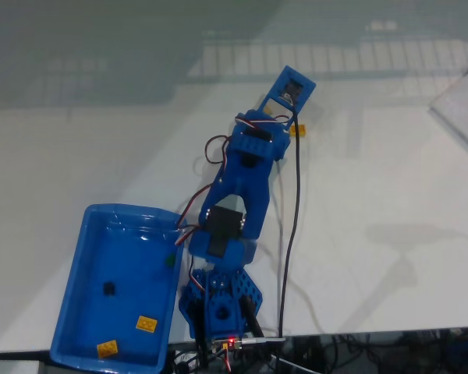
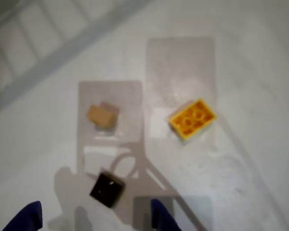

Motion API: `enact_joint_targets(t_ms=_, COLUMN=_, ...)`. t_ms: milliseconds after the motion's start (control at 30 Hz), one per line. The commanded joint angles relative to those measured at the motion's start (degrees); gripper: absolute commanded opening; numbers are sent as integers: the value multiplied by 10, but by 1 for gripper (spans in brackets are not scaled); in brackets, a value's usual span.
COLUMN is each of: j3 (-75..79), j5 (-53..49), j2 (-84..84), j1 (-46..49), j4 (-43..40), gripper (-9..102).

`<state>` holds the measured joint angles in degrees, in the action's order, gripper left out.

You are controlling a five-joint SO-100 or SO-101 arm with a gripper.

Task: Pick up all the lego then put into the bin

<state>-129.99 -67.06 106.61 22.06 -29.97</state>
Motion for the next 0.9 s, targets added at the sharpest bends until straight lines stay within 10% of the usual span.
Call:
enact_joint_targets(t_ms=0, j3=18, j5=14, j2=-15, j1=-1, j4=22, gripper=30)
enact_joint_targets(t_ms=867, j3=63, j5=-4, j2=-128, j1=-25, j4=54, gripper=29)
